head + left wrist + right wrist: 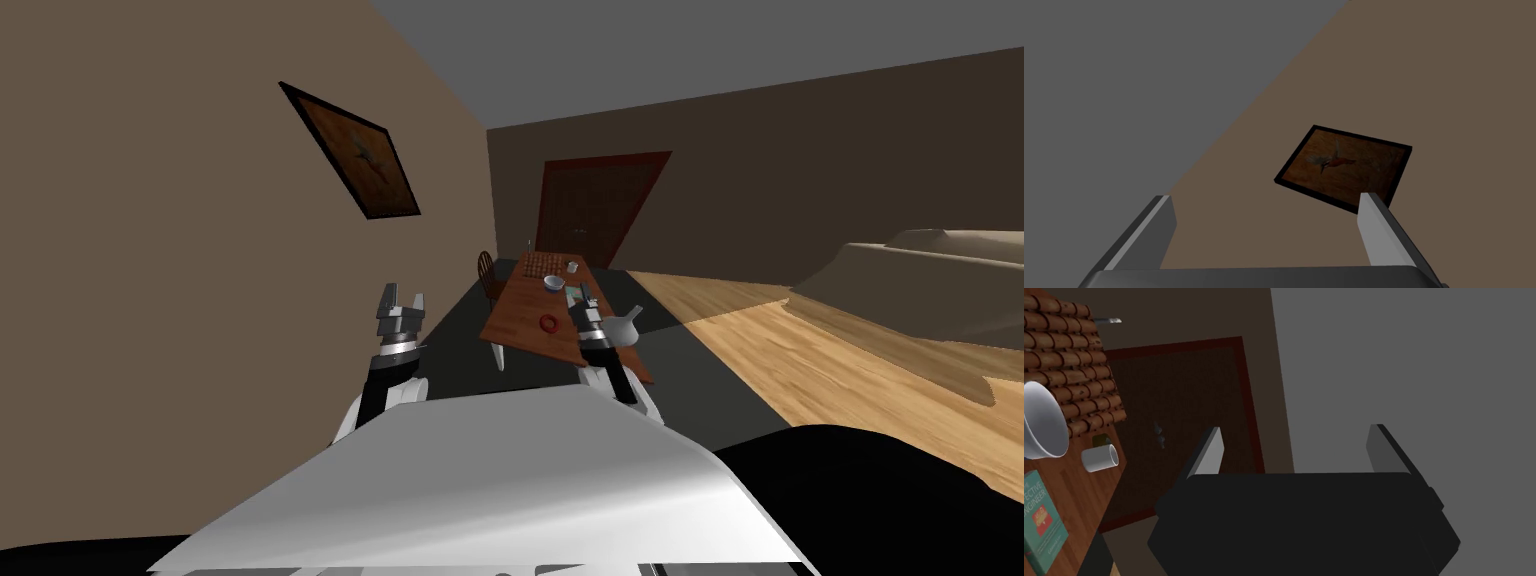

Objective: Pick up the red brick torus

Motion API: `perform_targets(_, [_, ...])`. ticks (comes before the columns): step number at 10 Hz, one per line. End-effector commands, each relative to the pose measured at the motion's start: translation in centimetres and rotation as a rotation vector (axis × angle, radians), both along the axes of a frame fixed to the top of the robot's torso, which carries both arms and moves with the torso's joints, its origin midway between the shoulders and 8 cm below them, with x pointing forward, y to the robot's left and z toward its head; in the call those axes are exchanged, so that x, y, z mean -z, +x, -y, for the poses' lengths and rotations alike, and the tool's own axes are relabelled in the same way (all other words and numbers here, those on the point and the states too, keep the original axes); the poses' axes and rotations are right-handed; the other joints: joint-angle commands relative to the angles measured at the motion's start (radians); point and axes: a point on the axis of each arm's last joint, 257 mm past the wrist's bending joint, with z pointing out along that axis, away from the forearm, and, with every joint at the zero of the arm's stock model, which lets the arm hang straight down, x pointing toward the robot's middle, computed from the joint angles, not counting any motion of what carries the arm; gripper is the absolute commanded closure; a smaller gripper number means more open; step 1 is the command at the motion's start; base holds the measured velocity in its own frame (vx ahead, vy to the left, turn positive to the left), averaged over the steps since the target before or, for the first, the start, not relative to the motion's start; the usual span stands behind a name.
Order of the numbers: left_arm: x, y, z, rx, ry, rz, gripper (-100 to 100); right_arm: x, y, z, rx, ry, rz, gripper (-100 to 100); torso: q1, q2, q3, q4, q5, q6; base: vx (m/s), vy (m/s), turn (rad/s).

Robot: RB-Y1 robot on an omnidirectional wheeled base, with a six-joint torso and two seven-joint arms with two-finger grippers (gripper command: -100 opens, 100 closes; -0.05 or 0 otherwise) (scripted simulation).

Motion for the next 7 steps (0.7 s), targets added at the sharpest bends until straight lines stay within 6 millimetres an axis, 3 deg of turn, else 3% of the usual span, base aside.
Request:
perform_targets(1, [0.0,0.0,0.0,0.000,0.000,0.000,0,2.4,0.5,0.4,0.003,-0.095,-0.054,-100,0.000,0.000,0.000,0.000,0.000,0.000,-0.043,0.049,0.202])
perform_targets(2, [0.0,0.0,0.0,0.000,0.000,0.000,0,2.9,0.5,0.5,0.002,-0.100,-0.064,-100,0.001,0.000,0.000,0.000,0.000,0.000,-0.021,0.035,0.074])
perform_targets(4, [0.0,0.0,0.0,0.000,0.000,0.000,0,6.3,1.2,1.5,0.011,-0.227,-0.142,-100,0.000,-0.001,-0.001,0.000,0.000,0.000,-0.030,0.041,0.213])
perform_targets(7, [0.0,0.0,0.0,0.000,0.000,0.000,0,9.7,1.7,3.0,0.023,-0.372,-0.219,-100,0.000,-0.001,-0.001,0.000,0.000,0.001,-0.027,0.043,0.192])
